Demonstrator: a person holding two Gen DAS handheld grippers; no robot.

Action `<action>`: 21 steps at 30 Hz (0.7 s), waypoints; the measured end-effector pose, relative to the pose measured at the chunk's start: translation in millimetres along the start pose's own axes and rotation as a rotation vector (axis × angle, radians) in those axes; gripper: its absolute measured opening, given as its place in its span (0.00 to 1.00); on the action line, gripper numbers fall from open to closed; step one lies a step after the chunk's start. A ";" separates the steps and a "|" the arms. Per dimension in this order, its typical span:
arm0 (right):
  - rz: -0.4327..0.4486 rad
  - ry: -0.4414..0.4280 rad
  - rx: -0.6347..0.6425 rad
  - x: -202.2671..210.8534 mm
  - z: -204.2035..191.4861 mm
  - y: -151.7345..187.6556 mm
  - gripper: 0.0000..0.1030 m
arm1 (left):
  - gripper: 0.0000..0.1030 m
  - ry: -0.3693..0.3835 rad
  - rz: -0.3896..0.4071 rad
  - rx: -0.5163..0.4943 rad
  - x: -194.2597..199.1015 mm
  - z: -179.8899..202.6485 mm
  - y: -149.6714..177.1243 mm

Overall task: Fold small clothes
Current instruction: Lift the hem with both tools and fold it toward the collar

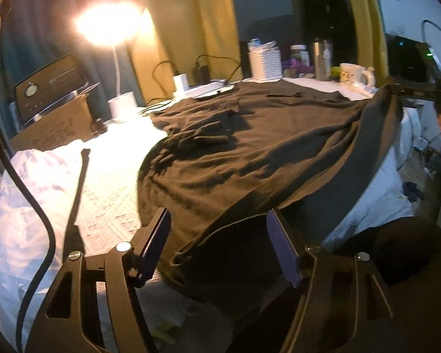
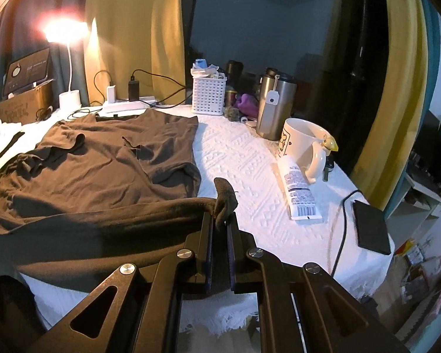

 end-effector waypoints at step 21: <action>0.032 -0.007 -0.059 5.6 9.4 2.0 0.08 | 0.10 0.017 0.000 -0.049 5.8 4.9 -6.7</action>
Point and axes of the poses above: each gripper's, at about its wrist camera, not at the fingertips, and x roughly against the way its jaws point, z to its right, y to its underside, the point moved 2 cm from there along -x, roughly the way its jaws point, and after that the axes turned 12 degrees about -y, right-handed, at the moved point
